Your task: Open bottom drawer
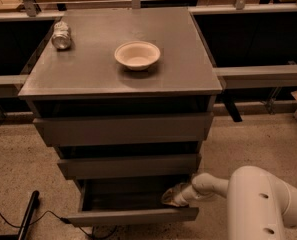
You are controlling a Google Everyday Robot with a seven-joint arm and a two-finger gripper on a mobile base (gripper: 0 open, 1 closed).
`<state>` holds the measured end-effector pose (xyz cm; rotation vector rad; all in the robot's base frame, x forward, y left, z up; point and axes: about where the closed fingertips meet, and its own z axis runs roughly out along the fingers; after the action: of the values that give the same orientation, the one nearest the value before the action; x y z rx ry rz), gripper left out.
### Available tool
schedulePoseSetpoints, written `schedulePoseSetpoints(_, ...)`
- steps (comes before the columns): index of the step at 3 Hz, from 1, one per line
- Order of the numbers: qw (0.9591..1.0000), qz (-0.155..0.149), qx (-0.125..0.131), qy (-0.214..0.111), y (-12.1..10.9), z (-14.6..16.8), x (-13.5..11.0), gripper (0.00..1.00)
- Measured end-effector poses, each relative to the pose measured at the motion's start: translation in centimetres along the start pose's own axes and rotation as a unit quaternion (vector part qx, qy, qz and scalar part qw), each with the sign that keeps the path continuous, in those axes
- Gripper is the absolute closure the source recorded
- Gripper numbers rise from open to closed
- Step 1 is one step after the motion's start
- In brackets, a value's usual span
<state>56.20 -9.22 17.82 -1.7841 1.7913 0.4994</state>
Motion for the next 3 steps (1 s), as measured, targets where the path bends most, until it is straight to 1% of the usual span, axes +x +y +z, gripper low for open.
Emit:
schedulePoseSetpoints(1, 0.9991, 0.002, -0.042, -0.008, 2.0, 1.2, -0.4, 1.0)
schedulePoseSetpoints(2, 0.997, 0.002, -0.076, -0.017, 4.2, 1.2, -1.5, 1.0)
schedulePoseSetpoints(3, 0.9944, 0.008, -0.102, -0.026, 6.5, 0.6, -2.4, 1.0)
